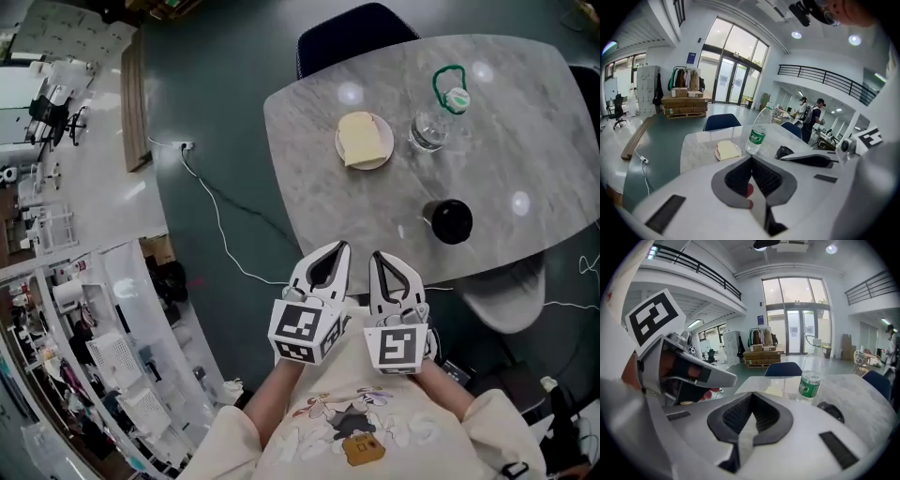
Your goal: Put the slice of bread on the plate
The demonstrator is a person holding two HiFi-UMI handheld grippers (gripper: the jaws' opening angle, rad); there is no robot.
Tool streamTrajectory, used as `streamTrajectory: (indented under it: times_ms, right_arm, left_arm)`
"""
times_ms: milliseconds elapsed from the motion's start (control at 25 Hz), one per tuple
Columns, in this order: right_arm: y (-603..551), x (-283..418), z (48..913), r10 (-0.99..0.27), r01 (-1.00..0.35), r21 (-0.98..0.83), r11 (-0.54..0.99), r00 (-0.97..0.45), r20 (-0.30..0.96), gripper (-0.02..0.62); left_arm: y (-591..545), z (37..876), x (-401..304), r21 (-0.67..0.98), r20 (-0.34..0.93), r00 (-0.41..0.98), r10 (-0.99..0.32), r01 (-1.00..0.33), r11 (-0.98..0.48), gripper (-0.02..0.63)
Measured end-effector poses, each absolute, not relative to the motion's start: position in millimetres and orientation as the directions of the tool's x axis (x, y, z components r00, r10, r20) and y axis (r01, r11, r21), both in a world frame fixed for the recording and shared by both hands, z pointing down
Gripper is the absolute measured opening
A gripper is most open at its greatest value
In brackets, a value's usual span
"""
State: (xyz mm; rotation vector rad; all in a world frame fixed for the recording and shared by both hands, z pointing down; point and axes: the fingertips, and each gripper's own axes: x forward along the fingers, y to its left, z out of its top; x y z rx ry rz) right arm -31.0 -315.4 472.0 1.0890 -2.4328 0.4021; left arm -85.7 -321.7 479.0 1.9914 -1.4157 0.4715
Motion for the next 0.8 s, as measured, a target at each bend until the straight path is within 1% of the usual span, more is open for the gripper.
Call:
streamTrajectory:
  times_ms: [120, 280, 400, 600, 800]
  right_arm:
    - [-308, -43, 458, -0.631, -0.749, -0.055, 0.660, -0.592, 0.501, 0.005]
    - [-296, -49, 438, -0.679, -0.779, -0.027, 0.627, -0.562, 0.472, 0.005]
    - [-278, -54, 433, -0.704, -0.783, 0.033, 0.621, -0.538, 0.463, 0.005]
    - [-237, -78, 428, -0.748, -0.800, 0.116, 0.589, -0.485, 0.453, 0.005]
    - [-180, -103, 406, -0.773, -0.806, 0.161, 0.569, -0.458, 0.440, 0.005]
  left_arm:
    - [-302, 466, -88, 0.330, 0.600, 0.383, -0.702, -0.918, -0.219, 0.011]
    - [-270, 454, -85, 0.363, 0.583, 0.436, -0.686, -0.895, -0.260, 0.009]
    - [-245, 451, -86, 0.389, 0.561, 0.474, -0.678, -0.875, -0.290, 0.009]
    - [-204, 448, -121, 0.403, 0.529, 0.497, -0.688, -0.860, -0.311, 0.010]
    - [-148, 433, -156, 0.418, 0.503, 0.506, -0.701, -0.852, -0.315, 0.010]
